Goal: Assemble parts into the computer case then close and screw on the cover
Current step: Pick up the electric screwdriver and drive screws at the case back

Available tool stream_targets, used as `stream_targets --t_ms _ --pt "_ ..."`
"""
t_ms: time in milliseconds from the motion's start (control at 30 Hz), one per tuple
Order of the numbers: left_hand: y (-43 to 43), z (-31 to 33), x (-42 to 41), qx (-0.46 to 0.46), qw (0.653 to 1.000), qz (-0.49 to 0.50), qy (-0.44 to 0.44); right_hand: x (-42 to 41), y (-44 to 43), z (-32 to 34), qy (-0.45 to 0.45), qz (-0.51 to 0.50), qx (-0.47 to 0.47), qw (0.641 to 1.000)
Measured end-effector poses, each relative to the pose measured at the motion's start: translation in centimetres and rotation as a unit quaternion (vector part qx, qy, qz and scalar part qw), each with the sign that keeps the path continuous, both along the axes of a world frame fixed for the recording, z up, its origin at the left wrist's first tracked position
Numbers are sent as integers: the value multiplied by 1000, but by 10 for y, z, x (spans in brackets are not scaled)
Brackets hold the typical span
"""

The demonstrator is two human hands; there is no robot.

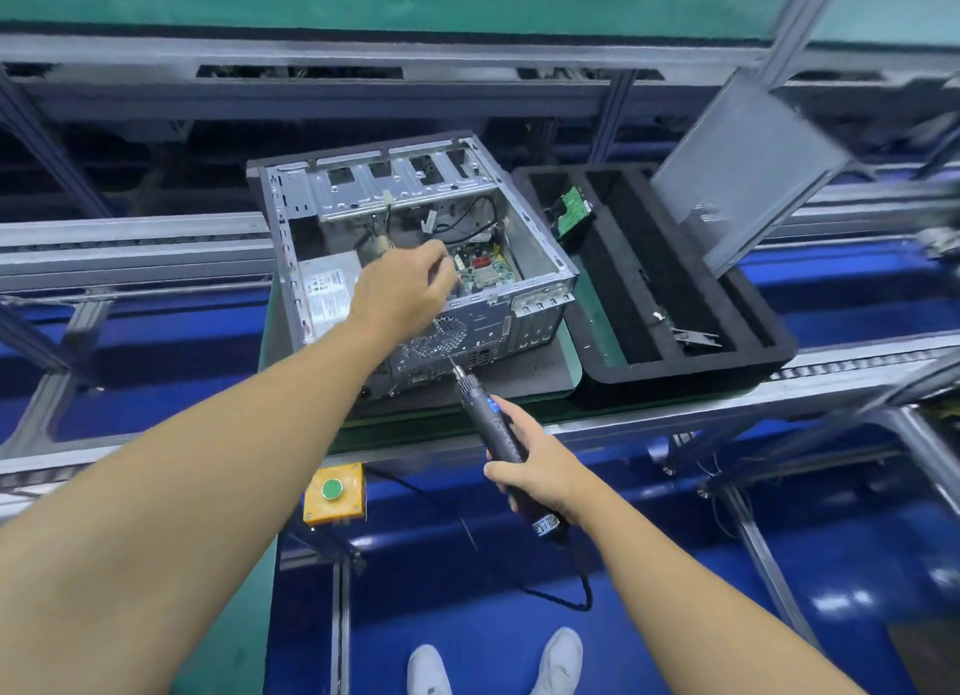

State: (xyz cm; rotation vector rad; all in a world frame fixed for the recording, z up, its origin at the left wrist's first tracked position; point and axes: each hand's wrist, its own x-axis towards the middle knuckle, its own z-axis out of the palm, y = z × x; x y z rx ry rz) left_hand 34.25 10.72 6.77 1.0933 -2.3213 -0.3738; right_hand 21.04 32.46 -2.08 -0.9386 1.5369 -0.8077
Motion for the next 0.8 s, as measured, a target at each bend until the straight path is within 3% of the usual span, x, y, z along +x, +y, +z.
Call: stream_targets --t_ms 200,467,633,800 --pt "21 3 -67 97 994 -19 50 -75 12 34 -18 -32 -37 999" --pt "33 3 -200 142 981 -119 57 -206 6 60 -82 -180 -95 976" --pt "12 -21 -282 204 966 -149 -45 -282 -14 43 -81 -228 -95 966" --pt "-11 -68 -329 221 934 -142 -243 -335 -44 28 -79 -204 -61 974"
